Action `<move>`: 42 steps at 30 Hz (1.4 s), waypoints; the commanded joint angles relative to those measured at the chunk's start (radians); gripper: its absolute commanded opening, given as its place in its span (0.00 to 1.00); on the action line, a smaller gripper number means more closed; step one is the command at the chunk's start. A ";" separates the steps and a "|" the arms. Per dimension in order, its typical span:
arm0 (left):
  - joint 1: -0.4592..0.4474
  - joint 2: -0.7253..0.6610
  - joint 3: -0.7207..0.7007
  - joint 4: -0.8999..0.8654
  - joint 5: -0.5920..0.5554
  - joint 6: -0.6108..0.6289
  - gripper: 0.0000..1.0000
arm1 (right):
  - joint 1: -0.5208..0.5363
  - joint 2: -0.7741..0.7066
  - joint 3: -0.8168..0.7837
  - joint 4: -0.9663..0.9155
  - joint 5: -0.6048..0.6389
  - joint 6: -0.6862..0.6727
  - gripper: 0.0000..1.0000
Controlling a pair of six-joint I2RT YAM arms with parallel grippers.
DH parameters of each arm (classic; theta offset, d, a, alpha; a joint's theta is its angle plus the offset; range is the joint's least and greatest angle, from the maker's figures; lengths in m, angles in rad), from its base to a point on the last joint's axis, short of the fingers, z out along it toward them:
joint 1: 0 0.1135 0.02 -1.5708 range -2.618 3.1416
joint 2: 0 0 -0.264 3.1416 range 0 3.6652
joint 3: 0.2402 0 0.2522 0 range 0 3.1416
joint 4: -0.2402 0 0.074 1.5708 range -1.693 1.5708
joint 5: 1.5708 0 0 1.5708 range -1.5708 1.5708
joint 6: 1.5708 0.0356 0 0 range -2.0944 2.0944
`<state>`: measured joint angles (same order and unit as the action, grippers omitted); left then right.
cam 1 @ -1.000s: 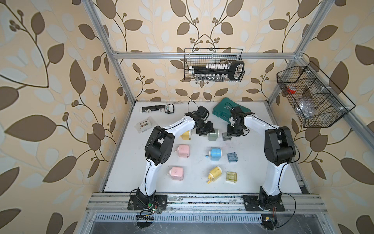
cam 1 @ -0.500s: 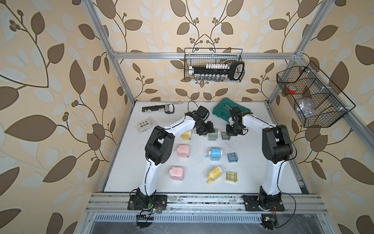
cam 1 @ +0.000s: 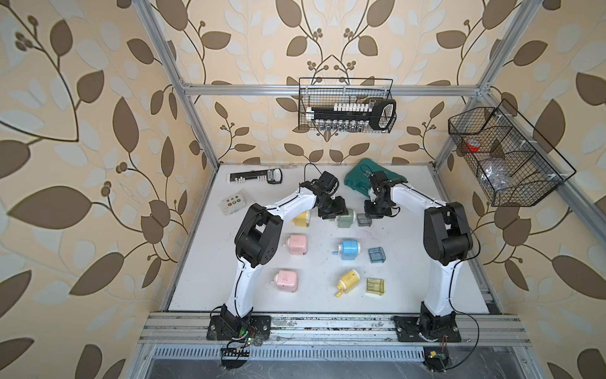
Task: Put the tray back into the pencil sharpener
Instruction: Pick up the container from the center of the board.
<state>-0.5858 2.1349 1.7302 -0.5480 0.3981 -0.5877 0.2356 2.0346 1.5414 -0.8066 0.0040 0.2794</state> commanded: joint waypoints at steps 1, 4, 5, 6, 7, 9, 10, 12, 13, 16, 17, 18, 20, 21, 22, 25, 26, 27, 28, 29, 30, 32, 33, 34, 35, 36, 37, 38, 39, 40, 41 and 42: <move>0.016 0.003 -0.042 -0.004 -0.027 -0.013 0.58 | 0.004 0.013 0.036 -0.040 0.020 -0.014 0.00; 0.023 -0.004 -0.062 0.005 -0.023 -0.018 0.58 | 0.003 0.020 0.045 -0.046 0.008 -0.015 0.00; 0.025 -0.007 -0.068 0.007 -0.022 -0.018 0.58 | 0.003 0.024 0.049 -0.046 0.001 -0.014 0.00; 0.027 -0.008 -0.074 0.011 -0.022 -0.018 0.58 | 0.004 0.028 0.052 -0.048 -0.004 -0.013 0.00; 0.029 -0.010 -0.076 0.013 -0.022 -0.018 0.58 | 0.005 0.031 0.054 -0.048 -0.005 -0.013 0.00; 0.030 -0.010 -0.081 0.015 -0.020 -0.017 0.58 | 0.005 0.041 0.058 -0.049 -0.013 -0.013 0.00; 0.029 -0.009 -0.080 0.017 -0.018 -0.018 0.58 | 0.004 0.045 0.060 -0.052 -0.015 -0.013 0.00; 0.029 -0.009 -0.083 0.018 -0.015 -0.017 0.58 | 0.005 0.044 0.054 -0.051 -0.016 -0.013 0.00; 0.030 -0.009 -0.083 0.018 -0.015 -0.018 0.58 | 0.005 0.043 0.052 -0.049 -0.016 -0.013 0.00; 0.030 -0.007 -0.083 0.021 -0.011 -0.017 0.58 | 0.004 0.035 0.048 -0.048 -0.016 -0.016 0.03; 0.030 -0.007 -0.083 0.023 -0.010 -0.016 0.58 | 0.005 0.035 0.048 -0.048 -0.018 -0.016 0.05; 0.029 -0.007 -0.087 0.024 -0.008 -0.016 0.58 | 0.004 0.038 0.048 -0.048 -0.020 -0.017 0.06; 0.029 -0.006 -0.089 0.026 -0.007 -0.018 0.58 | 0.004 0.052 0.054 -0.051 -0.029 -0.016 0.06; 0.029 -0.006 -0.089 0.027 -0.006 -0.017 0.58 | 0.005 0.058 0.055 -0.051 -0.035 -0.015 0.06; 0.030 -0.006 -0.089 0.028 -0.005 -0.018 0.58 | 0.005 0.067 0.059 -0.052 -0.041 -0.013 0.06; 0.030 -0.006 -0.089 0.027 -0.004 -0.018 0.58 | 0.005 0.090 0.066 -0.049 -0.053 -0.006 0.06; 0.030 -0.006 -0.089 0.028 -0.004 -0.017 0.58 | 0.005 0.097 0.066 -0.048 -0.054 -0.006 0.06; 0.030 -0.006 -0.089 0.028 -0.004 -0.015 0.58 | 0.007 0.100 0.067 -0.047 -0.055 -0.005 0.05; 0.030 -0.007 -0.089 0.027 -0.003 -0.015 0.58 | 0.006 0.102 0.065 -0.046 -0.055 -0.005 0.03; 0.029 -0.006 -0.089 0.026 -0.004 -0.014 0.58 | 0.006 0.104 0.064 -0.045 -0.054 -0.003 0.01; 0.029 -0.007 -0.089 0.028 -0.003 -0.014 0.58 | 0.006 0.105 0.063 -0.043 -0.054 -0.003 0.00; 0.029 -0.007 -0.089 0.029 -0.002 -0.015 0.58 | 0.010 0.100 0.056 -0.040 -0.048 -0.004 0.00; 0.030 -0.007 -0.090 0.029 -0.004 -0.015 0.58 | 0.012 0.092 0.051 -0.036 -0.037 -0.003 0.00; 0.029 -0.007 -0.090 0.030 -0.004 -0.015 0.58 | 0.018 0.085 0.049 -0.036 -0.024 -0.005 0.00; 0.029 -0.007 -0.090 0.031 -0.004 -0.015 0.58 | 0.022 0.079 0.051 -0.037 -0.009 -0.009 0.00; 0.030 -0.008 -0.090 0.030 -0.004 -0.013 0.58 | 0.028 0.075 0.057 -0.043 0.003 -0.013 0.00; 0.030 -0.007 -0.090 0.031 -0.003 -0.013 0.58 | 0.033 0.073 0.065 -0.052 0.017 -0.015 0.00; 0.030 -0.007 -0.090 0.032 -0.002 -0.014 0.58 | 0.037 0.074 0.079 -0.067 0.033 -0.018 0.00; 0.030 -0.007 -0.090 0.033 -0.001 -0.015 0.58 | 0.043 0.077 0.091 -0.083 0.047 -0.022 0.00; 0.029 -0.008 -0.090 0.034 -0.001 -0.015 0.58 | 0.048 0.080 0.103 -0.097 0.062 -0.023 0.00; 0.030 -0.007 -0.091 0.034 -0.002 -0.015 0.58 | 0.052 0.082 0.112 -0.107 0.074 -0.022 0.00; 0.030 -0.007 -0.092 0.035 -0.001 -0.015 0.58 | 0.056 0.082 0.119 -0.116 0.088 -0.022 0.00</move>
<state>-0.5674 2.1185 1.6718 -0.4847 0.4564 -0.6052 0.2790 2.1220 1.6169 -0.8768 0.0322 0.2672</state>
